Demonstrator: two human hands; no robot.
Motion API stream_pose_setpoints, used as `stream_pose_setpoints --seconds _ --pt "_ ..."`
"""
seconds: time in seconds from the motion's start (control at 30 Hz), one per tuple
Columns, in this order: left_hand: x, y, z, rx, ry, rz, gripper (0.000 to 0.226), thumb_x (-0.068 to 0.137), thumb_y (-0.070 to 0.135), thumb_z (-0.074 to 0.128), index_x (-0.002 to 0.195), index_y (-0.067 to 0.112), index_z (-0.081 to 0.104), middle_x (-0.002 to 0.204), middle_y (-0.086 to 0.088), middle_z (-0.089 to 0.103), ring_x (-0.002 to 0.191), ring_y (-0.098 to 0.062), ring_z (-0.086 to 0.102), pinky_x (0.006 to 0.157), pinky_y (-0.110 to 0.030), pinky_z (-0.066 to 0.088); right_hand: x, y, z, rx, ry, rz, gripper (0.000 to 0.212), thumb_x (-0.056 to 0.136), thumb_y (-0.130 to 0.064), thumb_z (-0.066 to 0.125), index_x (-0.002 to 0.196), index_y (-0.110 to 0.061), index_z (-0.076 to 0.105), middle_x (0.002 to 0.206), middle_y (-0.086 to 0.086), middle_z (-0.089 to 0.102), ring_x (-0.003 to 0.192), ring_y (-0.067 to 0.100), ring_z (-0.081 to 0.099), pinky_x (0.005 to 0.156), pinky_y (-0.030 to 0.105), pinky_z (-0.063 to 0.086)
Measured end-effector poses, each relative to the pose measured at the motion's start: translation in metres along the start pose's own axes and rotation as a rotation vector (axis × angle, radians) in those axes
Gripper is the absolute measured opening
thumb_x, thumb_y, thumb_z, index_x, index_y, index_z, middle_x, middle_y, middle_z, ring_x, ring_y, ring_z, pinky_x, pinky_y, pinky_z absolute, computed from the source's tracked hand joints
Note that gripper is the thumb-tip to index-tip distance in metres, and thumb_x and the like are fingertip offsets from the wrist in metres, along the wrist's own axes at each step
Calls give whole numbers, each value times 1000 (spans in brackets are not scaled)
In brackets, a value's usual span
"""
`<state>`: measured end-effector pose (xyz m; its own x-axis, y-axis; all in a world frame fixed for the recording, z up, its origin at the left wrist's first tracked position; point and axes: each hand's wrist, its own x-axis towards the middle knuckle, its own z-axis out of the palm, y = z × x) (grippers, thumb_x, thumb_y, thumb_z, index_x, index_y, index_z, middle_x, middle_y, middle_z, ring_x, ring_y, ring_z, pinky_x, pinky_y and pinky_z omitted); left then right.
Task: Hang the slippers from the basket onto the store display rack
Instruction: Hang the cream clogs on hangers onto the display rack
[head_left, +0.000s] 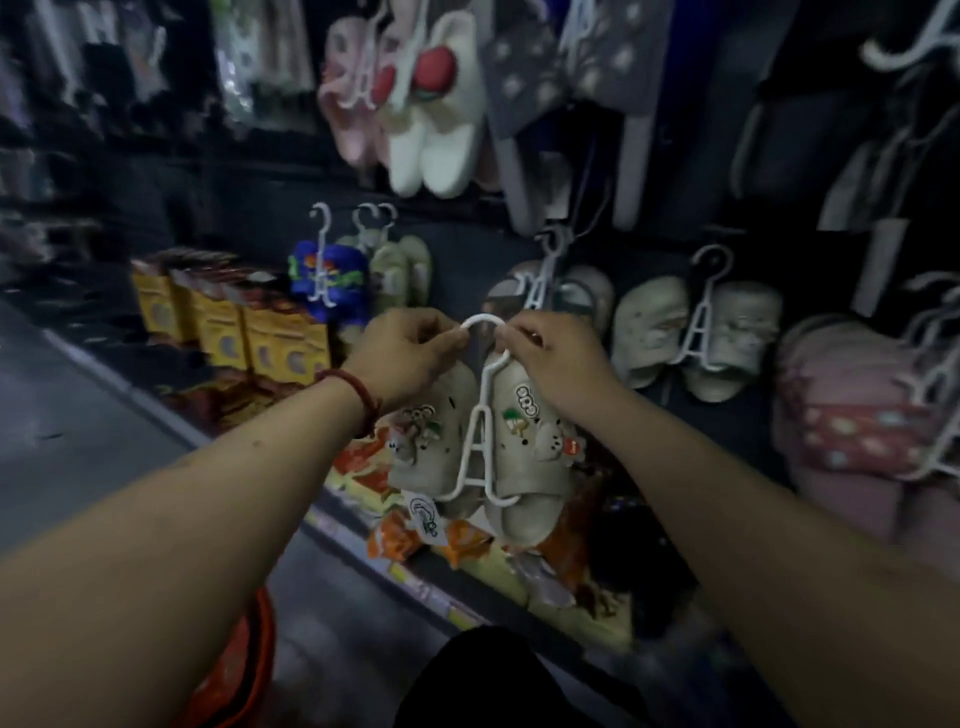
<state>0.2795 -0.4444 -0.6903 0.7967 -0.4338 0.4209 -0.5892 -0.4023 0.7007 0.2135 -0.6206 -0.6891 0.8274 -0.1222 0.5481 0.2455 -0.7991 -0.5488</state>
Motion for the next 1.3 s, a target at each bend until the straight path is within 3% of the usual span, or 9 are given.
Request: stream_pose_setpoints --seconds 0.1,0.17,0.33,0.43,0.63,0.77,0.97,1.17,1.3 --pt "20 24 32 -16 -58 61 35 98 40 59 74 16 66 60 1 58 53 -2 50 57 -27 41 -8 23 -29 -17 72 51 32 104 -22 49 85 -3 67 69 4 56 63 12 50 57 21 36" --pt "31 37 51 -8 -80 102 32 100 37 57 74 21 66 62 7 59 55 -1 51 58 -26 39 -11 37 -43 -25 137 84 32 105 -24 47 85 -5 66 74 6 60 69 19 56 64 32 43" --pt "53 65 90 -15 -99 186 30 101 37 54 80 19 67 73 3 64 72 -15 59 74 -36 50 -19 56 -78 -51 237 130 31 105 -21 45 81 -10 59 70 0 50 61 16 46 57 31 34" --pt "64 81 111 -49 -138 214 36 100 44 50 78 18 60 73 -4 63 77 -26 61 80 -45 52 -21 71 -97 -122 321 119 31 104 -22 45 86 -5 64 85 10 63 78 26 58 70 40 47" --pt "91 120 147 -93 -118 312 30 103 32 51 84 13 63 86 -6 67 85 -26 62 81 -40 49 -13 99 -132 -233 488 118 42 98 -35 37 82 -5 61 86 7 58 83 26 57 77 46 47" --pt "115 135 166 -104 -102 318 31 104 30 48 95 6 66 92 -8 69 82 -19 60 68 -22 46 6 123 -150 -250 509 141 33 103 -20 44 82 -1 61 85 6 54 80 21 54 77 44 46" --pt "165 126 199 -108 -124 245 25 101 29 50 89 15 67 88 -2 69 86 -23 64 81 -39 54 47 168 -155 -276 441 221 34 104 -20 45 79 -5 62 88 14 62 85 27 59 79 41 46" --pt "214 110 239 -106 -165 269 25 104 20 46 90 7 64 73 5 59 66 -6 52 55 -11 37 84 212 -158 -258 393 342 37 102 -31 42 69 -20 54 82 10 65 87 34 64 81 42 51" --pt "252 107 267 -184 -216 258 28 101 14 47 77 12 61 79 -6 65 73 -13 59 70 -24 44 107 242 -165 -279 410 390 34 104 -31 43 95 -11 70 105 18 70 102 36 64 90 42 50"
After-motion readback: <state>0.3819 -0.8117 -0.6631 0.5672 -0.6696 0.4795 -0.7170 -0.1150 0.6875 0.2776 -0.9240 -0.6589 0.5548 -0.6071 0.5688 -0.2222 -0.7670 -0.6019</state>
